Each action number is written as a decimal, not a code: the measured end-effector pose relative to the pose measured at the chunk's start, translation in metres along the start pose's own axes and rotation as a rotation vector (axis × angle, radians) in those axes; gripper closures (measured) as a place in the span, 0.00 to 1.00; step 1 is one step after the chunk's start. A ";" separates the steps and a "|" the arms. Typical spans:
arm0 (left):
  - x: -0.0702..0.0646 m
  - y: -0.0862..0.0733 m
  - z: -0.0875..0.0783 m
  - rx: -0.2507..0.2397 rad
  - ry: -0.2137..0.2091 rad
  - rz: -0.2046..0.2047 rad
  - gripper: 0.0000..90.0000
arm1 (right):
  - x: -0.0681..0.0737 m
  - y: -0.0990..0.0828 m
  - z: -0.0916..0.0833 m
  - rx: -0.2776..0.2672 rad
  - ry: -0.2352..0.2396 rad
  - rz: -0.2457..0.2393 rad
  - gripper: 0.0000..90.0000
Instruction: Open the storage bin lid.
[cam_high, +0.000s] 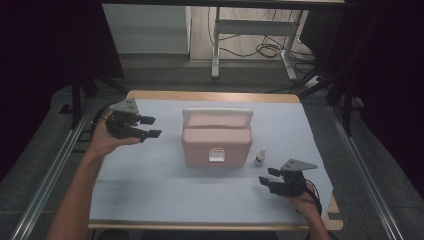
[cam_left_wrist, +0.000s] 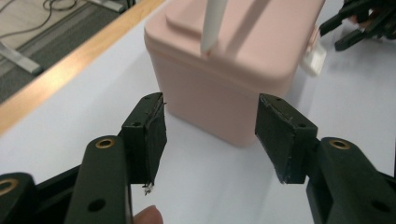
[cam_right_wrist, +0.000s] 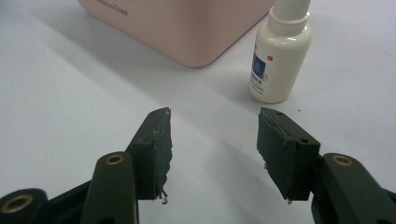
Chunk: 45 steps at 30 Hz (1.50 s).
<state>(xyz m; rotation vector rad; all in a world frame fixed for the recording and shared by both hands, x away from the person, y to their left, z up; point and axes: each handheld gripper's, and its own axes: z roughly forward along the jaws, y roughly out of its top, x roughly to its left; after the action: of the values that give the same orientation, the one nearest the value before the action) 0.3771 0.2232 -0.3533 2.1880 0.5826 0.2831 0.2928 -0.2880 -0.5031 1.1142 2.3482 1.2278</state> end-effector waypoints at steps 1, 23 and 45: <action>0.002 0.004 0.000 -0.002 -0.003 0.007 0.48 | 0.000 0.000 0.000 0.001 0.000 0.000 0.50; 0.010 0.071 0.023 0.099 -0.087 0.108 0.49 | 0.004 -0.002 0.000 0.006 0.021 -0.002 0.50; -0.001 0.120 0.058 0.217 -0.111 0.196 0.57 | 0.007 -0.005 0.004 0.015 0.032 -0.009 0.49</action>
<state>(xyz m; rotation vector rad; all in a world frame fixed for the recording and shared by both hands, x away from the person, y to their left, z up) 0.4357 0.1182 -0.2960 2.4580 0.3507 0.2068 0.2877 -0.2819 -0.5083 1.0960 2.3872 1.2358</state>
